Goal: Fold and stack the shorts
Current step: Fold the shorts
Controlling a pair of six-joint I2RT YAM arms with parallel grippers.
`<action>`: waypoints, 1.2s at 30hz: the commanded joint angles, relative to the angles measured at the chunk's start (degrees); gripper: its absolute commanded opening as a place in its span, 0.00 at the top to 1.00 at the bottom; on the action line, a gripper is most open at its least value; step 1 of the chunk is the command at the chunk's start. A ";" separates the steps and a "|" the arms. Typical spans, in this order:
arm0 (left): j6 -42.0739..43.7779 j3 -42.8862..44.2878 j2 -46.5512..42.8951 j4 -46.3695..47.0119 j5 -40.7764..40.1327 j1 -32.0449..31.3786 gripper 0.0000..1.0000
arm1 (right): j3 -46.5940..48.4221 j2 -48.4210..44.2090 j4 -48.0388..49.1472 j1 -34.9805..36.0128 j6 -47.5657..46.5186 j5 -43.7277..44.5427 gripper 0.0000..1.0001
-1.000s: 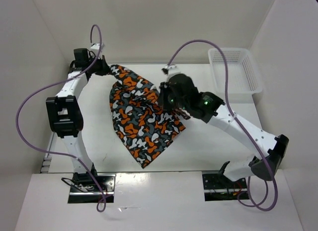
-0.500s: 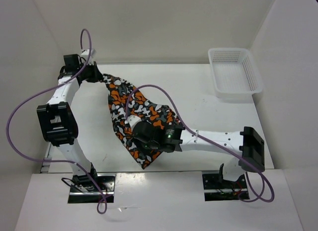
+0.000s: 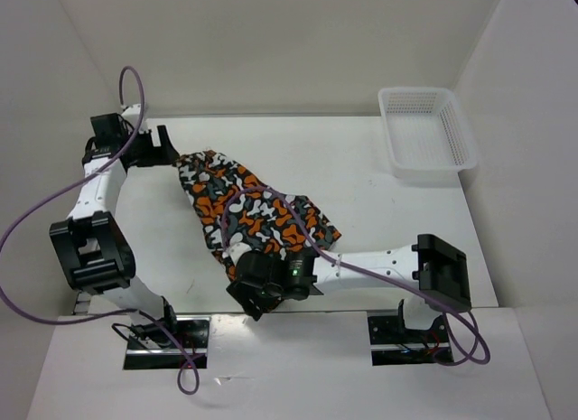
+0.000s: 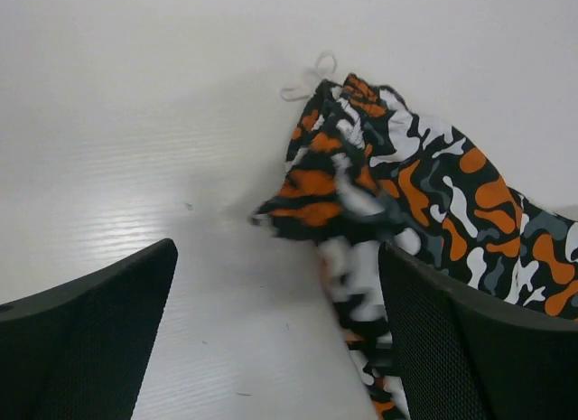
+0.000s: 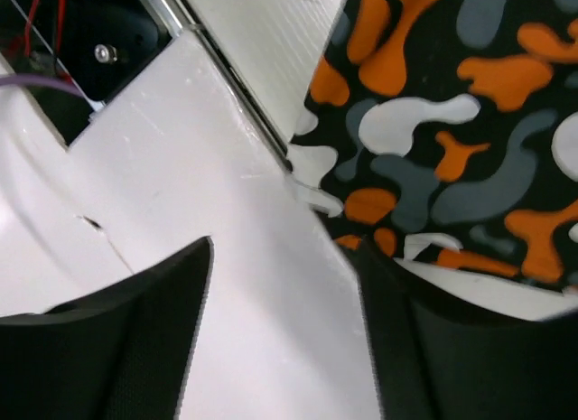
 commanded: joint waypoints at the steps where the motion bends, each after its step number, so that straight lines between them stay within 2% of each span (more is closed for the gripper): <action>1: 0.16 2.57 -6.45 -0.60 -3.72 -0.08 0.01 | -0.80 -1.84 -0.41 0.41 1.03 1.78 0.21; 4: 0.16 3.62 -7.68 -0.60 -3.11 -0.08 0.01 | -2.11 -5.53 -1.12 -0.55 3.57 6.26 0.17; 6: 0.16 2.50 -7.68 0.01 -3.11 -0.69 0.13 | -3.61 -9.73 -1.12 -4.39 6.73 6.80 0.20; 7: 0.16 1.79 -7.68 0.54 -2.41 -1.56 0.23 | -4.66 -11.58 0.62 -5.99 7.96 7.32 0.24; 8: 0.16 0.91 -7.68 1.07 -2.40 -2.53 0.35 | -6.84 -13.43 0.64 -7.74 11.98 8.28 0.44; 9: 0.16 0.03 -7.68 1.86 -2.40 -2.54 0.56 | -8.00 -16.84 1.16 -12.03 13.84 8.29 0.55; 10: 0.16 -1.80 -7.68 1.86 -1.80 -3.23 0.62 | -9.23 -18.35 1.16 -14.42 16.13 8.29 0.68; 11: 0.16 -2.61 -6.47 2.65 -1.18 -3.76 0.63 | -11.41 -19.59 -0.32 -16.97 18.85 8.29 0.77; 12: 0.16 -3.14 -5.67 3.18 -0.56 -4.38 0.61 | -12.83 -20.90 -0.33 -19.69 22.70 5.86 0.81; 13: 0.16 -3.14 -4.53 3.18 -0.56 -6.04 0.38 | -14.41 -23.44 -0.33 -24.85 24.57 4.35 0.80; 14: 0.16 -3.14 -2.34 2.31 -0.56 -7.18 0.29 | -17.73 -24.77 0.54 -27.08 26.24 2.94 0.72; 15: 0.16 -3.66 -1.28 2.30 -1.08 -8.50 0.25 | -19.33 -25.83 1.07 -29.27 27.91 -0.46 0.52; 17: 0.16 -4.36 1.79 2.91 -3.18 -12.09 0.18 | -23.02 -27.16 2.65 -34.29 31.34 -3.38 0.30; 18: 0.16 -5.07 2.77 2.92 -3.20 -13.07 0.13 | -23.91 -27.16 2.66 -35.26 31.96 -5.49 0.13; 21: 0.16 -6.04 6.02 4.94 -4.78 -15.19 0.12 | -26.20 -24.36 4.84 -36.50 33.64 -7.43 0.04; 23: 0.16 -6.74 8.04 5.47 -4.78 -15.19 0.12 | -26.91 -21.55 6.34 -36.50 34.86 -9.19 0.04; 27: 0.16 -8.77 9.54 6.79 -4.25 -16.33 0.12 | -29.10 -18.03 12.67 -36.50 35.40 -10.34 0.15; 28: 0.16 -9.64 9.54 6.79 -5.21 -16.34 0.12 | -29.10 -17.06 13.55 -36.50 35.40 -10.95 0.22; 33: 0.16 -10.26 9.54 6.26 -6.79 -16.95 0.12 | -29.10 -9.68 17.33 -36.50 32.77 -9.38 0.41; 36: 0.16 -11.92 7.45 4.51 -10.47 -16.95 0.13 | -28.32 -5.38 18.13 -38.60 30.48 -8.68 0.54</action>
